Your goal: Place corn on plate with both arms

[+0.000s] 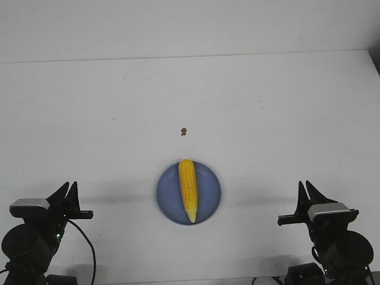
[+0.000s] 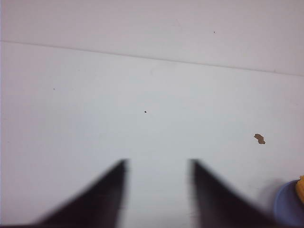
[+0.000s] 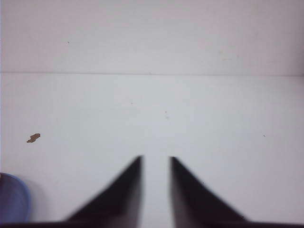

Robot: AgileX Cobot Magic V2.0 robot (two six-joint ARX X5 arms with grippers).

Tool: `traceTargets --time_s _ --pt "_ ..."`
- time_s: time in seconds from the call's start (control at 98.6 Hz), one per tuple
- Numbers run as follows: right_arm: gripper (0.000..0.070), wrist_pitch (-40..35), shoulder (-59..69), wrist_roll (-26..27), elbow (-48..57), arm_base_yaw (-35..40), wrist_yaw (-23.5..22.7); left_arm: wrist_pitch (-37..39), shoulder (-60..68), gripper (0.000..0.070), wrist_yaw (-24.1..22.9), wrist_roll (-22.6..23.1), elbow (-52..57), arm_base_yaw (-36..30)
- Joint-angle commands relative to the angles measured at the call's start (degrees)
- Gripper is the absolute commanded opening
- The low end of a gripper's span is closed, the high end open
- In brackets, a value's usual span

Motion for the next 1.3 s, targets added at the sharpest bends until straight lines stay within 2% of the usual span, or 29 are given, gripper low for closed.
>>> traceTargets --time_s 0.0,0.091,1.075,1.166,1.287 --pt "0.0001 0.5 0.2 -0.2 0.3 0.0 0.4 0.3 0.2 0.0009 -0.2 1.4 0.7 -0.1" --pt "0.0001 0.5 0.2 -0.2 0.3 0.0 1.4 0.4 0.2 0.001 -0.2 1.9 0.7 -0.1" --pt "0.0002 2.3 0.2 -0.2 0.3 0.0 1.3 0.6 0.1 0.0012 -0.3 1.8 0.7 -0.1" --pt "0.0001 2.2 0.2 -0.2 0.3 0.0 1.3 3.3 -0.7 0.0012 -1.9 4.8 -0.3 0.2" --pt "0.0001 2.3 0.2 -0.2 0.3 0.0 1.3 10.0 -4.8 0.0012 -1.8 4.5 -5.6 0.9"
